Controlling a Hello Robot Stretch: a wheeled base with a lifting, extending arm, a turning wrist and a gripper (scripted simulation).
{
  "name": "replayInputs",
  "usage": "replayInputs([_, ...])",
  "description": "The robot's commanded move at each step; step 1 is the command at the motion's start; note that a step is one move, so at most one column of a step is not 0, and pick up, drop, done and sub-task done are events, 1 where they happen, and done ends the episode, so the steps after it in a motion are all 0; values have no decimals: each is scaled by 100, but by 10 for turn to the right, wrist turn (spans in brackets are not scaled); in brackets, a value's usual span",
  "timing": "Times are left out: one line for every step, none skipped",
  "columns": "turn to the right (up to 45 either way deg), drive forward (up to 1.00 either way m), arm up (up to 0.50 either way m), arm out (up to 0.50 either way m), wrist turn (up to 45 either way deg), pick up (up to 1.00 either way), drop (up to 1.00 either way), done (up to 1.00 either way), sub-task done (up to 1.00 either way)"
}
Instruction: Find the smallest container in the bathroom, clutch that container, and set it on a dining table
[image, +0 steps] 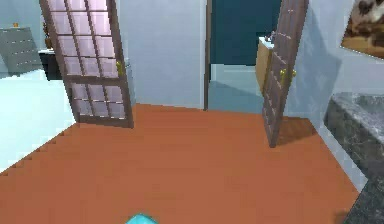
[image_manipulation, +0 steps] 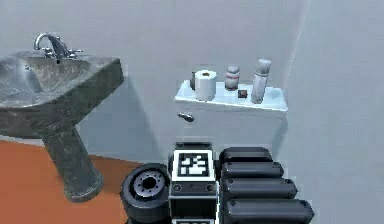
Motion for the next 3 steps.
replayInputs([0,45,0,0,0,0,0,0,0])
replayInputs([90,0,0,0,0,0,0,0,0])
replayInputs([0,100,0,0,0,0,0,0,0])
